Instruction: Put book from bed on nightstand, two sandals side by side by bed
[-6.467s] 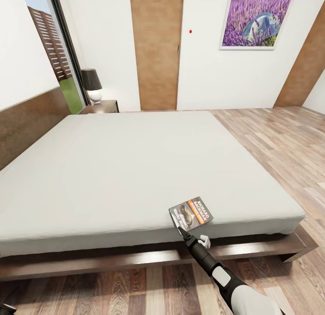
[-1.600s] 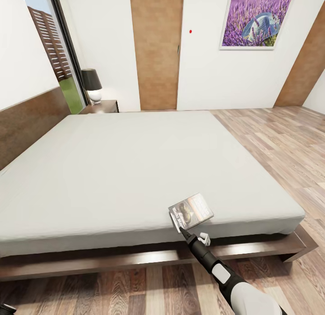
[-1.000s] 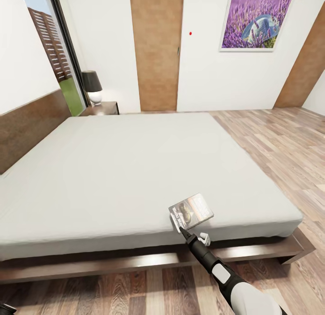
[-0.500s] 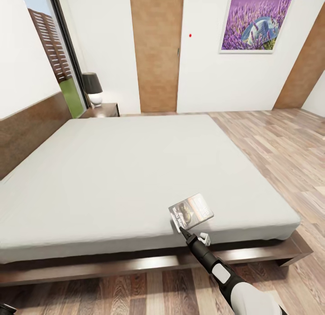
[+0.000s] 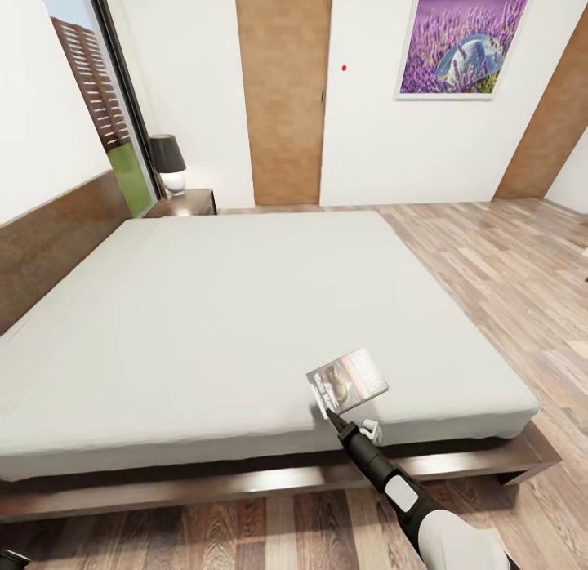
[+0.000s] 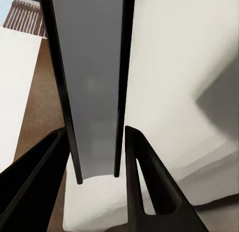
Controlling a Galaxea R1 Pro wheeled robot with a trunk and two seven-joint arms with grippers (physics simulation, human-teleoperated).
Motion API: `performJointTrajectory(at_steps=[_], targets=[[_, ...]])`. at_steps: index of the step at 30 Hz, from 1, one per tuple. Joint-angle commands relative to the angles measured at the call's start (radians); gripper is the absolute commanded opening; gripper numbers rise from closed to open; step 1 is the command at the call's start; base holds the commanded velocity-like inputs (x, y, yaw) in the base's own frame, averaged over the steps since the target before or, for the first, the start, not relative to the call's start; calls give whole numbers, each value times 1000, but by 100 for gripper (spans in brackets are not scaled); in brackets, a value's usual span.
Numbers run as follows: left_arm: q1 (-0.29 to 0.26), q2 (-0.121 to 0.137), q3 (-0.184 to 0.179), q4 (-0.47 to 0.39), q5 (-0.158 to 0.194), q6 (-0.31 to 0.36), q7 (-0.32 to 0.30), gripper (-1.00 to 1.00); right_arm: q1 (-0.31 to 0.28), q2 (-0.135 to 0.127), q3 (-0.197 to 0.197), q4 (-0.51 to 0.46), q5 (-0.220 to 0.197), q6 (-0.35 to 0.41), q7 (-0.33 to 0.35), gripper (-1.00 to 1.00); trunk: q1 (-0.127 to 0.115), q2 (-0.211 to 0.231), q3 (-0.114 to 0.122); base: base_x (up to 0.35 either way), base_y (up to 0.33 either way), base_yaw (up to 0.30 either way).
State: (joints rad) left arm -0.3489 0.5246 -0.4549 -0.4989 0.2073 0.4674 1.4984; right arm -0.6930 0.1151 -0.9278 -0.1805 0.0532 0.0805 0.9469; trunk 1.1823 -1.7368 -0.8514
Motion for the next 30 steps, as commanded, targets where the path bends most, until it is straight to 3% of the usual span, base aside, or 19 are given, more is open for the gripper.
performJointTrajectory(at_steps=[1, 30], targets=[[-1, 2, -8, -1, 11, 17, 7, 100, 0, 1, -8, -4, 7, 8, 5, -100, -4, 7, 2, 0, 0, 0], [-1, 0, -4, -11, 18, 139, 5, 100, 0, -20, 21, -18, 18, 21, 78, -100, -115, 210, 93, 0, 0, 0]])
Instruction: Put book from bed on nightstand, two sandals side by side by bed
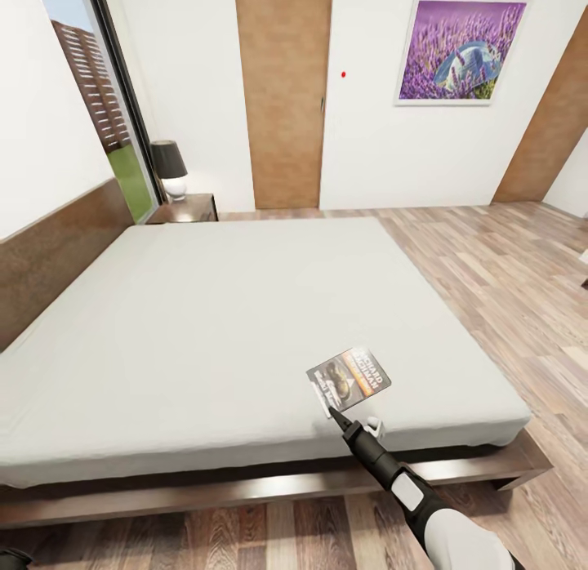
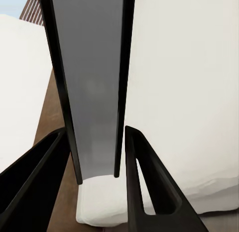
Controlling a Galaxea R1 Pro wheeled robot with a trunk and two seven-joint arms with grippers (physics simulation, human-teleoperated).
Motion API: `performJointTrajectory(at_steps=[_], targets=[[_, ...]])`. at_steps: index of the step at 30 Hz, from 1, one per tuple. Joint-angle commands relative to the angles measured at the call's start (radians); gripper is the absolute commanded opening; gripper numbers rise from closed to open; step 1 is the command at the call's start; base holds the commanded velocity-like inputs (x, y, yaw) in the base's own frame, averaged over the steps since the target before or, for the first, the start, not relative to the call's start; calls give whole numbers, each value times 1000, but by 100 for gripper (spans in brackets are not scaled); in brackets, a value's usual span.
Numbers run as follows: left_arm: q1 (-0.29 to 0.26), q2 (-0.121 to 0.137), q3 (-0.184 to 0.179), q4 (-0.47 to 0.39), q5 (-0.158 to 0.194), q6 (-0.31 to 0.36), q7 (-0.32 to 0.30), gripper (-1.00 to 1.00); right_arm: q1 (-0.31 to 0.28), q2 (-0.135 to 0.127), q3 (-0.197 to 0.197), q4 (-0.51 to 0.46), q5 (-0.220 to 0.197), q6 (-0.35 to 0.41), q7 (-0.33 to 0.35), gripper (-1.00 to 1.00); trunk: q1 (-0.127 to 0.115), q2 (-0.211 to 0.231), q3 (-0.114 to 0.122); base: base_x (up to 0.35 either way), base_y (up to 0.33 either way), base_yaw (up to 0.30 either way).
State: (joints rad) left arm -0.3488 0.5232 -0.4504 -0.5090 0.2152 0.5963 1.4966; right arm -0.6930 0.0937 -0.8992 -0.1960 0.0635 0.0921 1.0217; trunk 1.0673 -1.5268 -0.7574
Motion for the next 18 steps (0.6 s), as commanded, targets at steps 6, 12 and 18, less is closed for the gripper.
performJointTrajectory(at_steps=[6, 12, 18], targets=[[-1, 2, -7, -2, 13, 13, 2, 100, 0, -15, -7, -5, 8, 10, 4, -100, -23, 42, 18, 0, 0, 0], [-1, 3, -8, -2, 12, 13, -21, 100, 0, -26, -6, -4, 9, 11, 1, -100, -46, 84, 37, 0, 0, 0], [-1, 3, -8, -2, 12, 13, -25, 100, 0, -28, -6, -3, 10, 11, -10, -100, -69, 126, 56, 0, 0, 0]])
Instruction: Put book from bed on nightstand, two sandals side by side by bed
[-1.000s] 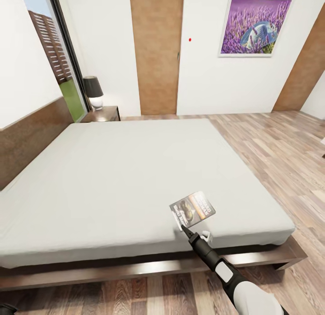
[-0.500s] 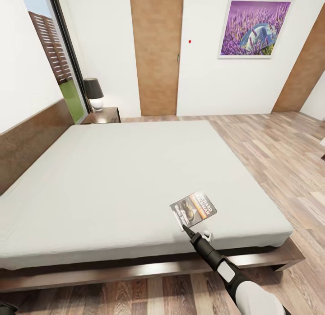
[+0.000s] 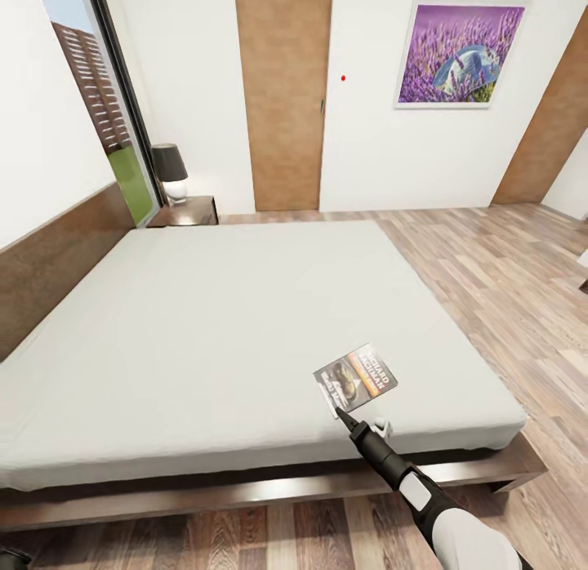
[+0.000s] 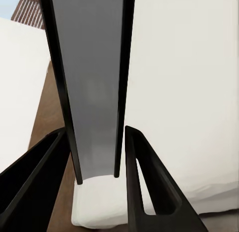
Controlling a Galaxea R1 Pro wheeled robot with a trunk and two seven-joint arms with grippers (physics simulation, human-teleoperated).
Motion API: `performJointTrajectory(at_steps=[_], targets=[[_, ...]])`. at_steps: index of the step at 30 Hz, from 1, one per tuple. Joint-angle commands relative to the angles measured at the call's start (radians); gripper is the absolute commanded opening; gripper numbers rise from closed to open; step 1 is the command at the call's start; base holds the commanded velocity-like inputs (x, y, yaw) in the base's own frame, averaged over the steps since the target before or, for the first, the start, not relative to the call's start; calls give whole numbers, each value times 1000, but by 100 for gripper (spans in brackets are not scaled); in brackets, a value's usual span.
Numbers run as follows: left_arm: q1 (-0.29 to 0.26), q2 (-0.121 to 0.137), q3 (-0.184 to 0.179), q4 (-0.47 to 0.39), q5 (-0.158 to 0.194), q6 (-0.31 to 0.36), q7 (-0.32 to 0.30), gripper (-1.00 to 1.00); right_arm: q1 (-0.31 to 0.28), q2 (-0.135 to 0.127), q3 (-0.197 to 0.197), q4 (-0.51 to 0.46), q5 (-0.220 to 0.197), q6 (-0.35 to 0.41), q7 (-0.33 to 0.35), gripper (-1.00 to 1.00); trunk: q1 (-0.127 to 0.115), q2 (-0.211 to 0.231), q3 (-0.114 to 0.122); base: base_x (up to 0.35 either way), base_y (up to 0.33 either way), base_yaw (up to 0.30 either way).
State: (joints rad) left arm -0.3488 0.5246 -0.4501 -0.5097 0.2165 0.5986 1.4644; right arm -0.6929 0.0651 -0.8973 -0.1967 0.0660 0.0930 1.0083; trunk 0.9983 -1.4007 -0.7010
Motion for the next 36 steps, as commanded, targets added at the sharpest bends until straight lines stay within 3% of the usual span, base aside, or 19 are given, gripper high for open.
performJointTrajectory(at_steps=[1, 36], targets=[[-1, 2, -8, -1, 11, 10, 7, 100, 0, 1, -9, -3, 6, 10, 0, -100, -4, 7, 2, 0, 0, 0], [-1, 2, -9, 0, 9, 10, 5, 100, 1, 6, -11, 3, -2, 8, -13, -100, -138, 252, 112, 0, 0, 0]])
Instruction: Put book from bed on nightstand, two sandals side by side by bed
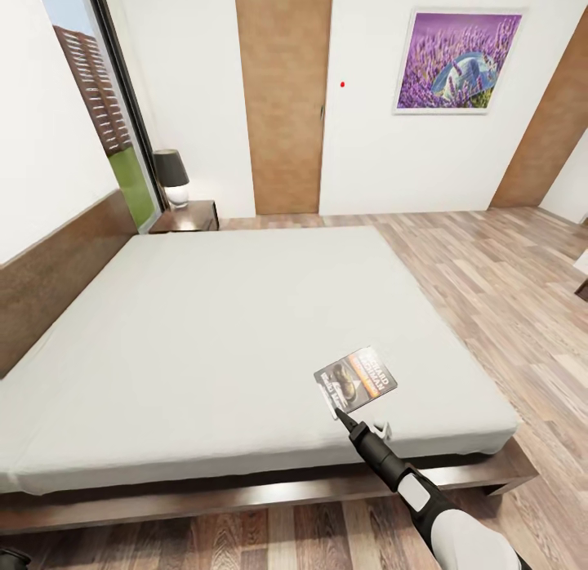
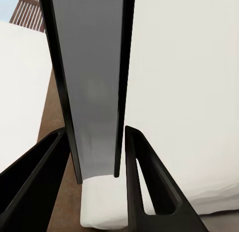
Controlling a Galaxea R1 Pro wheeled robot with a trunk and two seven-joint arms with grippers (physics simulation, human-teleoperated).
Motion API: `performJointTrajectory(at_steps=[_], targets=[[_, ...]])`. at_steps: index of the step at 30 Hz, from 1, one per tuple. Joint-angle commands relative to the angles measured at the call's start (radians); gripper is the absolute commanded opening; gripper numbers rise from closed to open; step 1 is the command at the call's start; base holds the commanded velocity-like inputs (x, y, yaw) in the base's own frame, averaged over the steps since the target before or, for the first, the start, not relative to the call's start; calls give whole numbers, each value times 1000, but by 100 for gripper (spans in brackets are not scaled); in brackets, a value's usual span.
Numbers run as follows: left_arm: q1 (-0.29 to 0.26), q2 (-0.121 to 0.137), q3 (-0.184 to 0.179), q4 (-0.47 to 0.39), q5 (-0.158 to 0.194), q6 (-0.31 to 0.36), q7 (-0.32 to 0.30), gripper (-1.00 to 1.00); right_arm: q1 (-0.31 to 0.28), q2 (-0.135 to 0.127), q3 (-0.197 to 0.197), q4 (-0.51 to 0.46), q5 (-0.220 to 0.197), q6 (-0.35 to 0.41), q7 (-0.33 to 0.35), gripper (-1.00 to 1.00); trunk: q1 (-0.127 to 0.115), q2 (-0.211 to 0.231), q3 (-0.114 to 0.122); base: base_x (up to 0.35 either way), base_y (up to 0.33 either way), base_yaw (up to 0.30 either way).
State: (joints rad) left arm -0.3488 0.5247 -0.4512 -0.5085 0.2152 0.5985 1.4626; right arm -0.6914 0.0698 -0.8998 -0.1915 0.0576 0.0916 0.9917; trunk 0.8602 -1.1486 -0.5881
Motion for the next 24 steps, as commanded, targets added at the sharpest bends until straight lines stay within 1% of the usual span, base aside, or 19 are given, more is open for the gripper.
performJointTrajectory(at_steps=[1, 24], targets=[[-1, 1, -8, -1, 11, 10, 7, 100, 0, 1, -8, -3, 6, 10, 3, -100, -4, 7, 2, 0, 0, 0], [-1, 1, -9, 2, 11, 10, 6, 100, 0, 5, -8, -3, 11, 0, 5, -100, -92, 168, 74, 0, 0, 0]])
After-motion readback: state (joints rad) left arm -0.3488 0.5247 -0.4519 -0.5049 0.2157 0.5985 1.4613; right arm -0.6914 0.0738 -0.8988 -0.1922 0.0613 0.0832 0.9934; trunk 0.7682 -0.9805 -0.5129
